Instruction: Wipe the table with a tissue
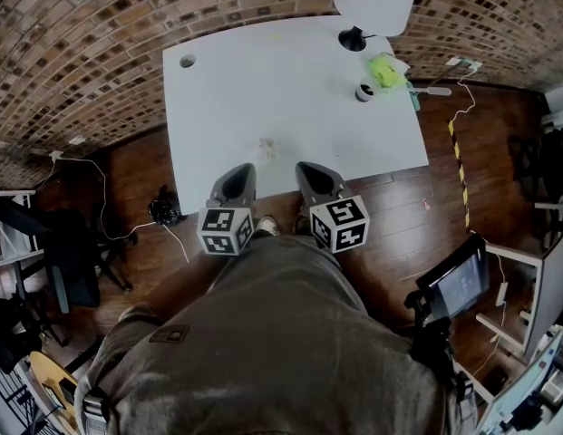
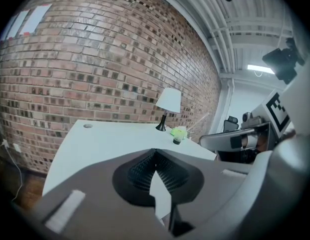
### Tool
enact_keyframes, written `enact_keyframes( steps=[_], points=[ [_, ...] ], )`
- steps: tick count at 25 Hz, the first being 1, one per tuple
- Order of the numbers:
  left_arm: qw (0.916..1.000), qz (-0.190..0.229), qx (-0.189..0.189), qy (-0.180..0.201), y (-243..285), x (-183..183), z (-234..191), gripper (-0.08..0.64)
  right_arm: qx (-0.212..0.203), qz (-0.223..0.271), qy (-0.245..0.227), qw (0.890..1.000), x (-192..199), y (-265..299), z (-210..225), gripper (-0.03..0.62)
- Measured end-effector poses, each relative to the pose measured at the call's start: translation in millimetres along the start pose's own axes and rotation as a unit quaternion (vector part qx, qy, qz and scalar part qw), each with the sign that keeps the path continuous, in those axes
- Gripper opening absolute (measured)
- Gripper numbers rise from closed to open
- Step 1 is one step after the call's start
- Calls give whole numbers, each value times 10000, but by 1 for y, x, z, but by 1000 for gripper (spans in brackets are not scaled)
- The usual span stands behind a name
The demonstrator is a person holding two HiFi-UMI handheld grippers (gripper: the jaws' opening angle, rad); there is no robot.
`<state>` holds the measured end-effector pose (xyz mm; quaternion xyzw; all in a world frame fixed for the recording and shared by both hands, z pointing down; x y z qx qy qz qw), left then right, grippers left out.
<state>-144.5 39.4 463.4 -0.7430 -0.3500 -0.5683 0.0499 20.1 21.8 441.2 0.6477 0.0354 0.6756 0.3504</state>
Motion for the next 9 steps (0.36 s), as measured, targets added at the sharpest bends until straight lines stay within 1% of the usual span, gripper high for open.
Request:
enact_keyframes(
  steps=[9],
  points=[
    [10000,42,42,-79,-3,1,-1,2,48,13,30,10000,2,-1,-6,9]
  ],
)
Point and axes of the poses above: the fingertips, and each gripper's own axes: y forward along the fingers, z to its right, x out of its underside, the point moved 6 cm from there along -y, backward along the fingers, and after that the axes turned 15 degrees about x, right-handed, at the moved point
